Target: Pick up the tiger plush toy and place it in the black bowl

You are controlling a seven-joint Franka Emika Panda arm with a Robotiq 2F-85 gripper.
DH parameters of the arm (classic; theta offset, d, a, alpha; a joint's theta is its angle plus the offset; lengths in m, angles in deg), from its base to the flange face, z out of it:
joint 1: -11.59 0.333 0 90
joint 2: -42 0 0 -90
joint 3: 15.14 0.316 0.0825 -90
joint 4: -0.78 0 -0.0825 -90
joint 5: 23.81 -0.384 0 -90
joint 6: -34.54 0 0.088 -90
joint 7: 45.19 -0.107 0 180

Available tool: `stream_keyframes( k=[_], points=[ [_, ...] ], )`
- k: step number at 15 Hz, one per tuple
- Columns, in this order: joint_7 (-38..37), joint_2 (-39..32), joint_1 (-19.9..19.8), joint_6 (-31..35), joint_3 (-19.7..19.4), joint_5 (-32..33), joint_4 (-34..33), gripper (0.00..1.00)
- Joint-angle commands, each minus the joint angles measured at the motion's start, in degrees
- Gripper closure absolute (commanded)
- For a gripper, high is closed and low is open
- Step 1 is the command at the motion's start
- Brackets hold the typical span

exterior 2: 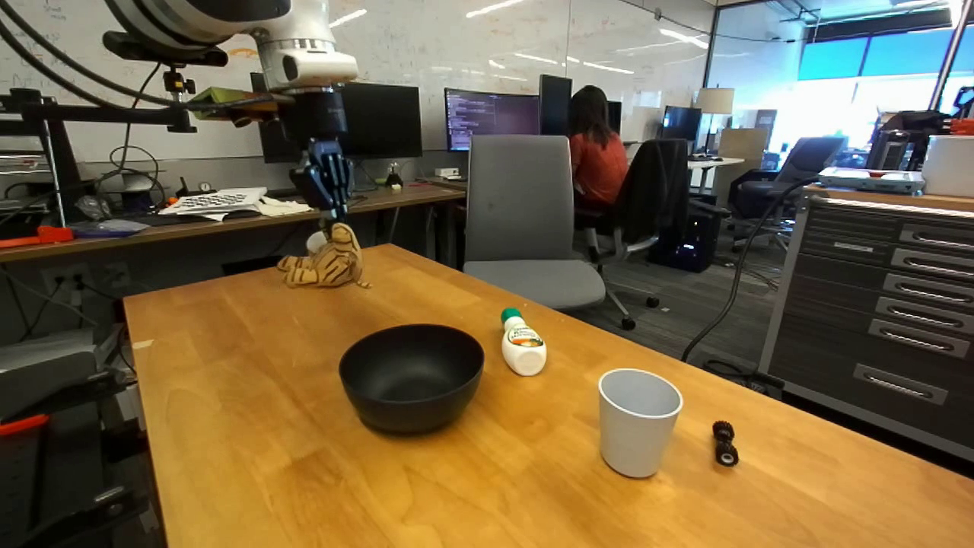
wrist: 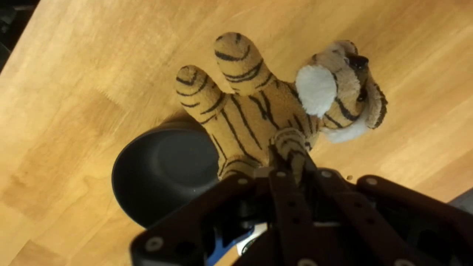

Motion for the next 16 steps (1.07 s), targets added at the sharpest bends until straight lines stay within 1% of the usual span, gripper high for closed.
stream_keyframes(
  k=[1,7,10,13,16],
  points=[
    [-0.19,2.01,-1.75,-2.28,-1.37,0.39,-2.81,0.91],
    [-3.41,-1.2,-6.22,-2.05,-4.32,3.96,-5.7,0.91],
    [-5.42,-3.67,-7.81,-2.01,-6.26,5.82,-7.08,0.9],
    [-7.73,-6.06,-8.03,-1.63,-7.95,7.23,-8.14,0.9],
    [-9.91,-8.26,-7.31,-1.55,-9.02,7.92,-8.97,0.9]
  ],
)
